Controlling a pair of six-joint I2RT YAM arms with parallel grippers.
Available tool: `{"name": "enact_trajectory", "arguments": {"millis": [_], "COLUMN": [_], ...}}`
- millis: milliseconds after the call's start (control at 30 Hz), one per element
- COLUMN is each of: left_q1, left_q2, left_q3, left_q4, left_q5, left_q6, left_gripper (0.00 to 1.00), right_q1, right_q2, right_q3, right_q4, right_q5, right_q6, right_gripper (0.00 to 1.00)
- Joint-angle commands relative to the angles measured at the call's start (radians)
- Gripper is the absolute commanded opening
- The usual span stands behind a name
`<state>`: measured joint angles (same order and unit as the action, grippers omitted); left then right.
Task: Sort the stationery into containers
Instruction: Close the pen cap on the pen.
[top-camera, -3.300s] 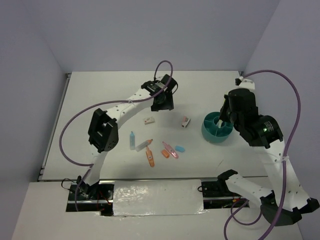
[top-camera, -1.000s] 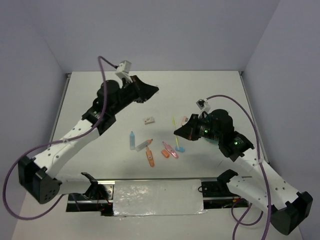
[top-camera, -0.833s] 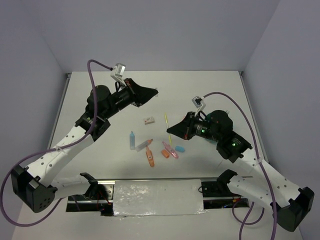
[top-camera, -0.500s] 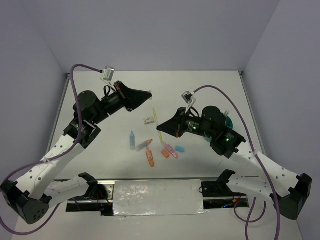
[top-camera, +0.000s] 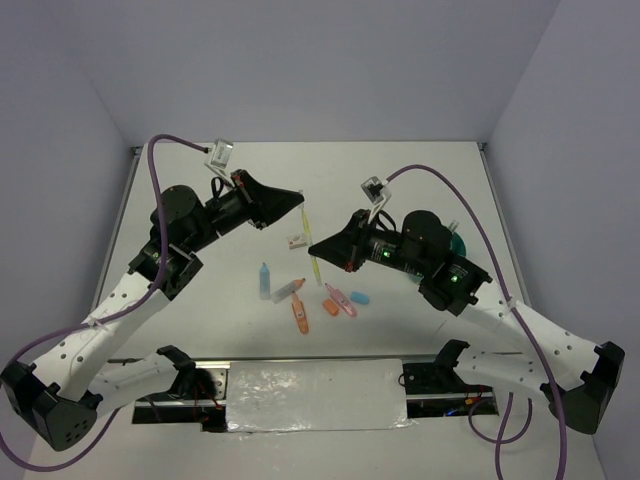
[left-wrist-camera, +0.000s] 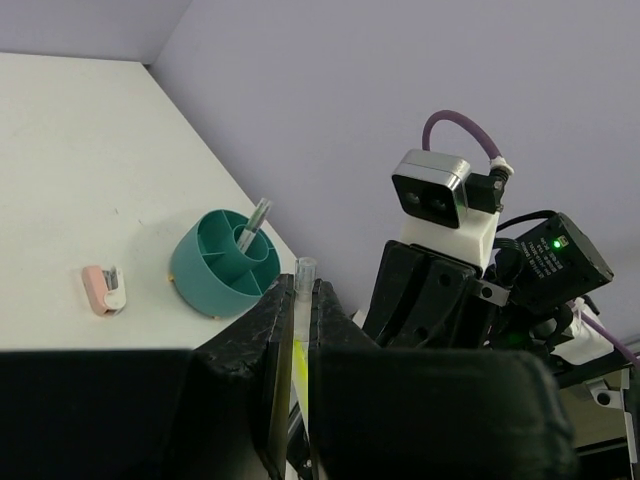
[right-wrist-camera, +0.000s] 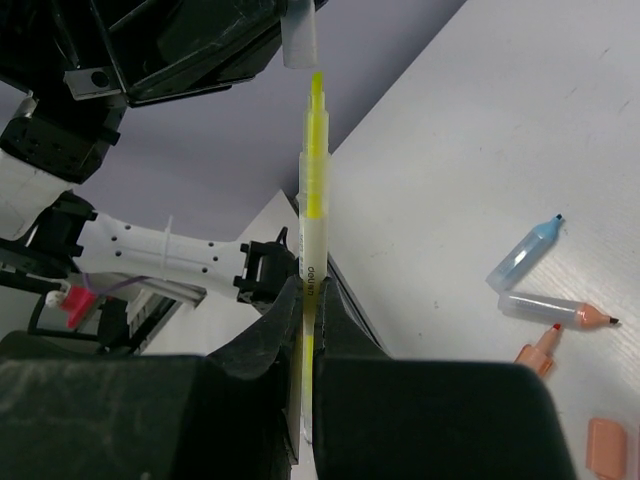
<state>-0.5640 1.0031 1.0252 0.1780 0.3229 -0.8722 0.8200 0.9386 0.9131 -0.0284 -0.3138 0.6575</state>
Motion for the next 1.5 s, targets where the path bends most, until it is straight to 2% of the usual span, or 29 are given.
{"name": "enact_trajectory", "arguments": {"millis": [0,600,933,1467], "left_q1": [0.006,0.006,0.004,0.006], "left_q2": [-0.020,-0.023,-0.031,-0.023], "left_q3": [0.003,-0.033,0.033,0.022], "left_q4": [0.054,0.090,0.008,0.038], "left_q5": [0.010,0.010,-0.087,-0.061], "left_q6": [-0.027,-0.065,-0.016,-0.044], "left_gripper": [0.00,0.00,0.00,0.00], "right_q1": [0.015,0.016,0.022,0.033], "right_q2": [0.000,0.012,0.025,0.046], "right_q3": [0.046,0.075,0.056,0.079], "right_q4": [0.062,0.053,0.036,0.036], "right_q5": [0.035,0.055,0.045,0.058], "right_q6": [-0.024,-0.032,-0.024,-0.032], "right_gripper": [0.00,0.00,0.00,0.00]}}
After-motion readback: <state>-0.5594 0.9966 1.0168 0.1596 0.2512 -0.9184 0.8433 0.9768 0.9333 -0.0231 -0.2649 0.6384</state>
